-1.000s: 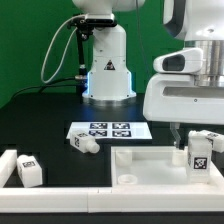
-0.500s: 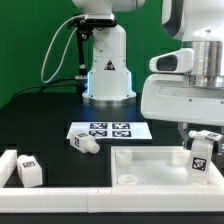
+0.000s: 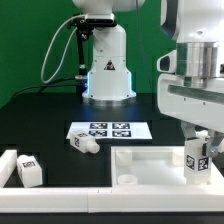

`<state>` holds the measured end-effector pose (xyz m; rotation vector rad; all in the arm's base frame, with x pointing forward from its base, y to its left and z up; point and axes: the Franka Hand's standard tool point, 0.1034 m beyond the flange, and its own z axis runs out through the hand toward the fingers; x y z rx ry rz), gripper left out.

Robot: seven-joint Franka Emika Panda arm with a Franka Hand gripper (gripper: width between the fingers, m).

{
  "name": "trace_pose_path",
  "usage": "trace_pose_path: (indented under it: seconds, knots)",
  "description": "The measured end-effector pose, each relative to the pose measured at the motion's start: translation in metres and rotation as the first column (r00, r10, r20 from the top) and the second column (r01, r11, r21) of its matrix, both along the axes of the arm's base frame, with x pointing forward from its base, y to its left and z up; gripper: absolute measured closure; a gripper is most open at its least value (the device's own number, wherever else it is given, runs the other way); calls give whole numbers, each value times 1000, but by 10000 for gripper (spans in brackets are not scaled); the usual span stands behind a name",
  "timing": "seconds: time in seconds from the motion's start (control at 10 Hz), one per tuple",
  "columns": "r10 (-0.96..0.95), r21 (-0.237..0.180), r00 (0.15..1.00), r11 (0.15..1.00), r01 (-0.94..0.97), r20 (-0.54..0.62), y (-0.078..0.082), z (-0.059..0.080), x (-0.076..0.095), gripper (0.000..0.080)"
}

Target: Assemble one leg

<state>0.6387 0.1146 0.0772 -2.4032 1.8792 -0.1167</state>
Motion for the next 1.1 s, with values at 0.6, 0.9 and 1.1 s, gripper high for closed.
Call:
trace_pose_path:
  seconds: [0.6, 0.9, 1.1]
  knots:
    - [-61, 55, 998, 997, 61, -4, 1, -1, -1, 292]
    - [344, -1, 939, 939, -344, 25, 2, -3, -2, 157]
    - [480, -31, 877, 877, -479, 22, -1, -3, -2, 151]
